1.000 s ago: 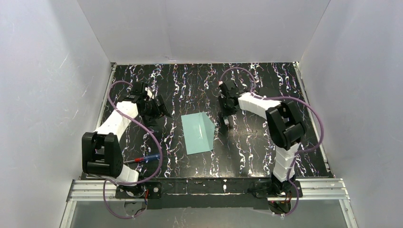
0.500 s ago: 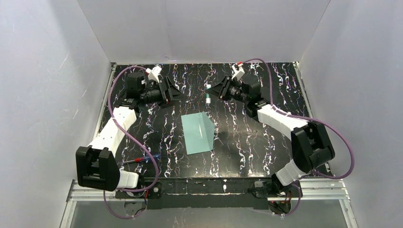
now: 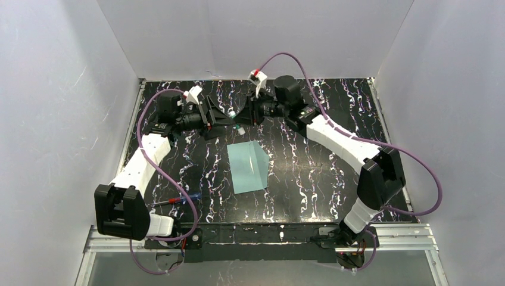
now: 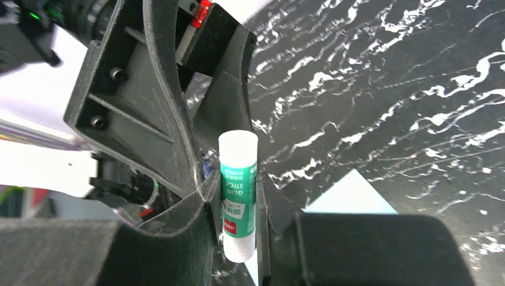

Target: Place the letter into the envelope and seal it

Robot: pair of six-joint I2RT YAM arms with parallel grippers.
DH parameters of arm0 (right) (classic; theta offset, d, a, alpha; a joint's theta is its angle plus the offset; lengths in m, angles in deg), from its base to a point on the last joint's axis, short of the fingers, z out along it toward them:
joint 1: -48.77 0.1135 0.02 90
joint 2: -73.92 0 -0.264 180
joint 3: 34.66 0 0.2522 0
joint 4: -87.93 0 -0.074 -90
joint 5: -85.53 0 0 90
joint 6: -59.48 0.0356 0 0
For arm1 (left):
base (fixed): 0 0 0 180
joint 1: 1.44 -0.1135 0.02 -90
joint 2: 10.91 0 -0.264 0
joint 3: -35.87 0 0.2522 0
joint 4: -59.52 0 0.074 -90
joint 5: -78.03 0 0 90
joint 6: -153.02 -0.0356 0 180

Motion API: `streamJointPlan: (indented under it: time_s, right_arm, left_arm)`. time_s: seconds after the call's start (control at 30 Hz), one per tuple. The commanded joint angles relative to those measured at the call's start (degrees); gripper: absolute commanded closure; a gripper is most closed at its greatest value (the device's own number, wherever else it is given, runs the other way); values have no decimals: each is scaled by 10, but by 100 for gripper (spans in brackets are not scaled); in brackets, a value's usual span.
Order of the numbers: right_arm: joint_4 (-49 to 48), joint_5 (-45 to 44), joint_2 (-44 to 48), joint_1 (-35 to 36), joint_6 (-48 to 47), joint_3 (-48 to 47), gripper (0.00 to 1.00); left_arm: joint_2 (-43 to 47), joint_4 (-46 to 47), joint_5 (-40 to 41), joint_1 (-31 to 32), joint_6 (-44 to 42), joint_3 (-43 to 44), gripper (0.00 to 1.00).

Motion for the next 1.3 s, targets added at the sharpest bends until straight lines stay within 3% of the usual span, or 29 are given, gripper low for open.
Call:
streamJointPlan:
  time_s: [0.0,0.23,0.37,0.43,0.9,1.13,1.27]
  right_arm:
    - [217,-26,-30,30,-174,-89,87]
    - [289,-75,-57,63,-237,-126,86]
    - [290,-79,-52,63,-237,-118,90]
    - [290,-67,-53,64,-237,-117,91]
    - [264,-36,-73,79,-234,-122,91]
    - [233,-42,-74,81,-203,-112,92]
    - [207,-50,-71,81,-181,-100,91]
  left_arm:
    - [19,-106,7,-1,-23,15,25]
    - [45,-128,46,-2,-22,-7,27]
    - [48,-143,87,-5,-22,-5,45]
    - [35,-147,77,-6,-21,0,48]
    - [-34,-137,-18,2,17,-19,48]
    - [-45,-118,-95,5,80,-48,77]
    - [-31,-120,-134,6,88,-65,80]
